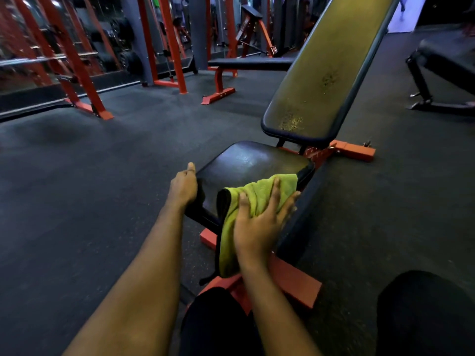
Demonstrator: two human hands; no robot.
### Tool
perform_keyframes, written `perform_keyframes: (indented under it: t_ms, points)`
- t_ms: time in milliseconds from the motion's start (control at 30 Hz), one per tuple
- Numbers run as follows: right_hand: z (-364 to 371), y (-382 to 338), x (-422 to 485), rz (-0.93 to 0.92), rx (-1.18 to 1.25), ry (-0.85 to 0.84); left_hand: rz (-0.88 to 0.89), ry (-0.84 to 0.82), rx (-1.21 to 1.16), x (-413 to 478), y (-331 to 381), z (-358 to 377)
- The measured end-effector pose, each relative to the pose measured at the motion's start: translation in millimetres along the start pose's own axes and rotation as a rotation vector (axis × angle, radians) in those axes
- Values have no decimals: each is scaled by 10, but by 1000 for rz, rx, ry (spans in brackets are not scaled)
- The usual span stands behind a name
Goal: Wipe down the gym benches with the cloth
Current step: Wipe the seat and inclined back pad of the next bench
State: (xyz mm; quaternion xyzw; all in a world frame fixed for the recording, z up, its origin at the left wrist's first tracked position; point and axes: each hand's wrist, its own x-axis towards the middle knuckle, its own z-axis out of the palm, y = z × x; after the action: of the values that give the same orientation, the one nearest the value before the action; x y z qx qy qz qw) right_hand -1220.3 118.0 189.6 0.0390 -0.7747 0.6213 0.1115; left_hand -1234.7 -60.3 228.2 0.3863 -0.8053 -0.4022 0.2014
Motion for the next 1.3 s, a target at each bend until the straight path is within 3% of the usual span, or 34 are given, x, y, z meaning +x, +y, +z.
perform_keyframes:
  t_ms: [300, 467, 633, 1000, 1300]
  points:
    - [-147, 60, 1302, 226, -12, -31, -12, -2, -14, -20, -2, -5]
    - [-331, 174, 2143, 352, -6, -162, -19, 20, -42, -23, -2, 5]
    - [-304, 221, 1931, 78, -324, -252, -34, 38, -45, 18, -46, 28]
    - [-148, 46, 2751, -8, -722, -631, -17, 98, -71, 73, -93, 46]
    - [676, -288, 2831, -291, -997, -727, -15, 127, -105, 104, -131, 68]
